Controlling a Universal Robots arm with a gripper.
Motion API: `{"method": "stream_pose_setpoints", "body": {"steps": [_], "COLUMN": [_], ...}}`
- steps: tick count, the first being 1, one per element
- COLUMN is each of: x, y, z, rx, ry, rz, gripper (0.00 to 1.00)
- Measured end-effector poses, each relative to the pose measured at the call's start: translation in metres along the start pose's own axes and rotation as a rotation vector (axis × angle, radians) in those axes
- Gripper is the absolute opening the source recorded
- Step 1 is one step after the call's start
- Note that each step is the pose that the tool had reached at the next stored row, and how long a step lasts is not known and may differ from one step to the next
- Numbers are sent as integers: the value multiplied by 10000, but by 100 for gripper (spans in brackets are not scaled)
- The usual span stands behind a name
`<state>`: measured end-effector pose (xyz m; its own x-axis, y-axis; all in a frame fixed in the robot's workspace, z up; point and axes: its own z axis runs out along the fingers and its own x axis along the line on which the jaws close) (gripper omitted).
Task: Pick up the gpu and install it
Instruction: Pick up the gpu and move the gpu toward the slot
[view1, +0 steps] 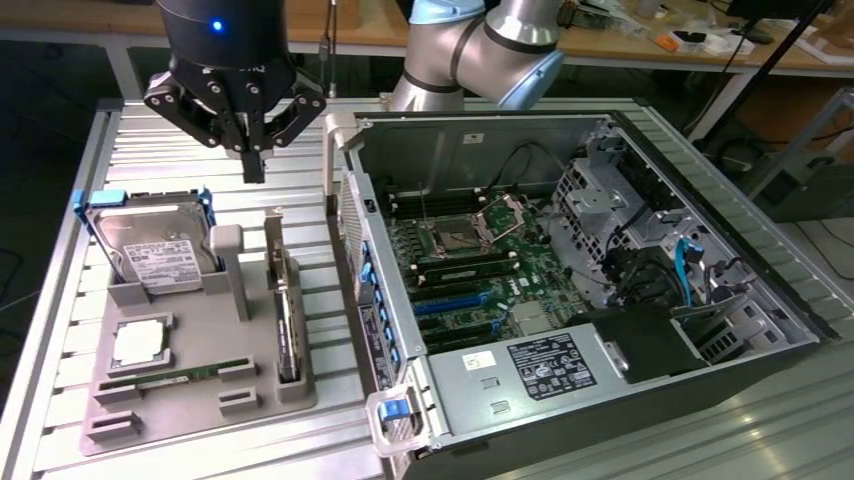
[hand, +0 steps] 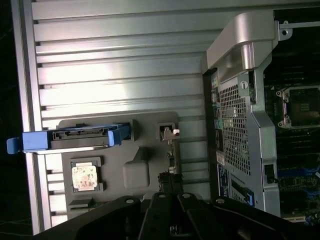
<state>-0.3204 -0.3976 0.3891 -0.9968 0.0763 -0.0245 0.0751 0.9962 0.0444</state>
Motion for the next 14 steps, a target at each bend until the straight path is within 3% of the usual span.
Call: {"method": "stream_pose_setpoints", "body": {"steps": [12, 13, 14], "x": [0, 0, 0], "y": [0, 0, 0], "z": [0, 0, 0], "rx": [0, 0, 0], "ry": [0, 0, 0], "rz": [0, 0, 0], "gripper": [11, 17, 17]}}
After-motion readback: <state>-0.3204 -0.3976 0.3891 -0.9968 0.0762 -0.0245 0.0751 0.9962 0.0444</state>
